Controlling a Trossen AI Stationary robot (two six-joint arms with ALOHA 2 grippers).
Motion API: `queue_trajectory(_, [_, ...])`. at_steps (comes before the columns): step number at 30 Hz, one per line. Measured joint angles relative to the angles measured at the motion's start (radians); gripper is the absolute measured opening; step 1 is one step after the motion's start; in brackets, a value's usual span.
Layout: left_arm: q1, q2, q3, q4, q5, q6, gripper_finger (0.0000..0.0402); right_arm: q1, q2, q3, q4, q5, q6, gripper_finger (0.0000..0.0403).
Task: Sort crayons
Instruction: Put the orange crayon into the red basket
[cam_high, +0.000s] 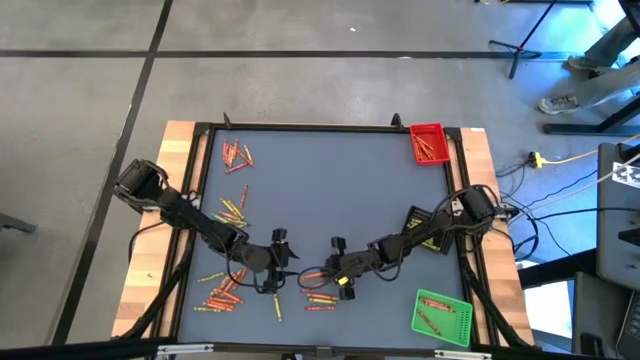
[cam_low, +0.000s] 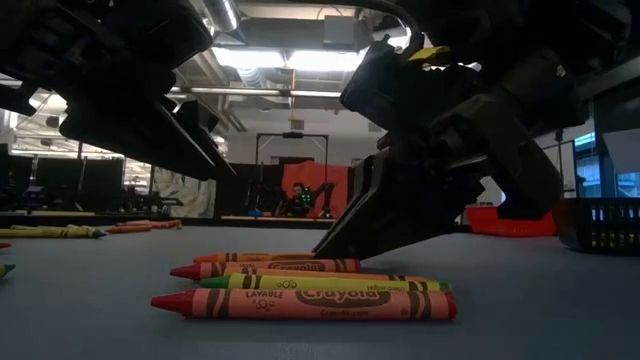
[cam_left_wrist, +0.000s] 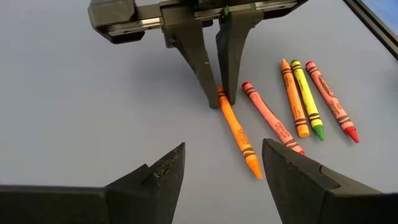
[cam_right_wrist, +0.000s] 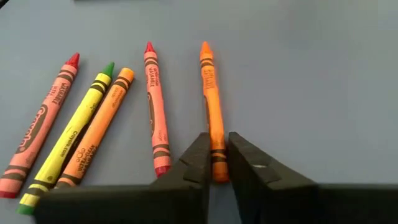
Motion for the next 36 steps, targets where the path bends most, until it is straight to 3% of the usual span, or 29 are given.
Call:
queue_trajectory(5, [0.0, 0.0, 0.0, 0.0, 0.0, 0.0, 0.0197, 0.002, 0.001, -0.001, 0.0, 0.025, -0.034, 0.001])
queue_trajectory(12, [0.0, 0.0, 0.0, 0.0, 0.0, 0.0, 0.0197, 0.003, -0.027, 0.009, -0.026, 0.05, -0.075, 0.0025])
queue_trajectory(24, [0.001, 0.0, 0.001, 0.01, -0.003, 0.0, 0.0197, 0.0, -0.273, 0.008, -0.456, 0.282, 0.011, 0.0021])
queue_trajectory(36, [0.002, 0.0, 0.001, 0.021, -0.048, 0.0, 0.0197, -0.034, -0.569, 0.01, -0.876, 0.539, 0.219, 0.0023])
